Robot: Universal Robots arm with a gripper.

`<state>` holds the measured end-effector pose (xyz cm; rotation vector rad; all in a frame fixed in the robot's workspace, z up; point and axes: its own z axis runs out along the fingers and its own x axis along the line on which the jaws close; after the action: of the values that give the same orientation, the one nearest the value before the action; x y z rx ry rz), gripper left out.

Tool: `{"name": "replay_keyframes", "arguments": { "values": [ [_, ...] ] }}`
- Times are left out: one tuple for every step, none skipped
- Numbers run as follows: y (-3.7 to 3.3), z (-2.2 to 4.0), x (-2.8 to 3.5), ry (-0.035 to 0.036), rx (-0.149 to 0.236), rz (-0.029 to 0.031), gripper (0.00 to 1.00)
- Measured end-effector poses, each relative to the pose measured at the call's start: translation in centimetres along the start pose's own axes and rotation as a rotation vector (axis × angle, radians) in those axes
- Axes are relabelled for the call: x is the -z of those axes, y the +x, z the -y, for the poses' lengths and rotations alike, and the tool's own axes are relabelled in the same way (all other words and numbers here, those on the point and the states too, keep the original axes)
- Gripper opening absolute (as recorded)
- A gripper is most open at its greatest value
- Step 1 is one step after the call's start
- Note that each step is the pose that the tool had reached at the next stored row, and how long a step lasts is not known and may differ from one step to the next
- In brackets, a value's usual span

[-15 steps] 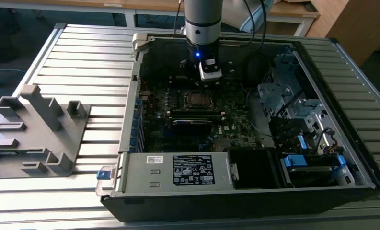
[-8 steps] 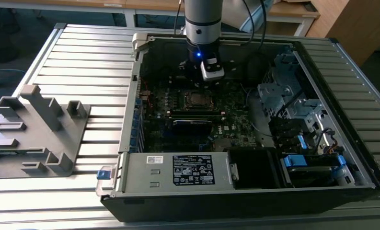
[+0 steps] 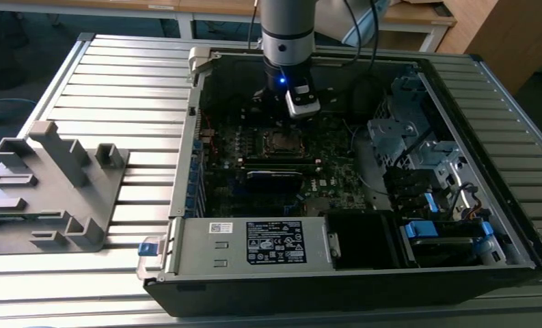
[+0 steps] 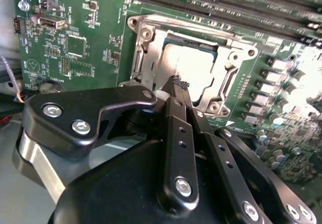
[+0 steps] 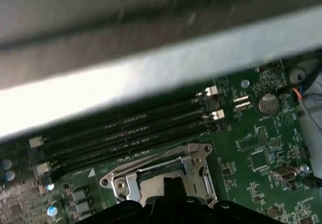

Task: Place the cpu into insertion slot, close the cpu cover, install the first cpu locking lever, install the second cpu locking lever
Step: 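Install the first cpu locking lever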

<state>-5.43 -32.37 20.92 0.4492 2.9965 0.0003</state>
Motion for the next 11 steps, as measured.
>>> {"name": "replay_keyframes", "arguments": {
  "values": [
    [0.01,0.15,0.0,-0.0002,0.002,0.0,0.11],
    [-0.01,0.31,0.0,-0.0004,0.002,-0.0001,0.11],
    [-0.05,0.44,-0.01,-0.0019,0.002,-0.0005,0.11],
    [-0.09,0.57,-0.01,-0.0044,0.002,-0.0013,0.11],
    [-0.13,0.69,-0.02,-0.0074,0.002,-0.0023,0.11],
    [-0.17,0.83,-0.03,-0.0103,0.001,-0.0032,0.11],
    [-0.22,0.99,-0.04,-0.0123,0.001,-0.0038,0.11],
    [-0.26,1.14,-0.05,-0.0136,0.001,-0.0041,0.11],
    [-0.29,1.22,-0.07,-0.0144,0.003,-0.0043,0.11],
    [-0.28,1.23,-0.09,-0.0151,0.008,-0.0044,0.11],
    [-0.28,1.24,-0.12,-0.016,0.017,-0.0046,0.11]
  ]
}}
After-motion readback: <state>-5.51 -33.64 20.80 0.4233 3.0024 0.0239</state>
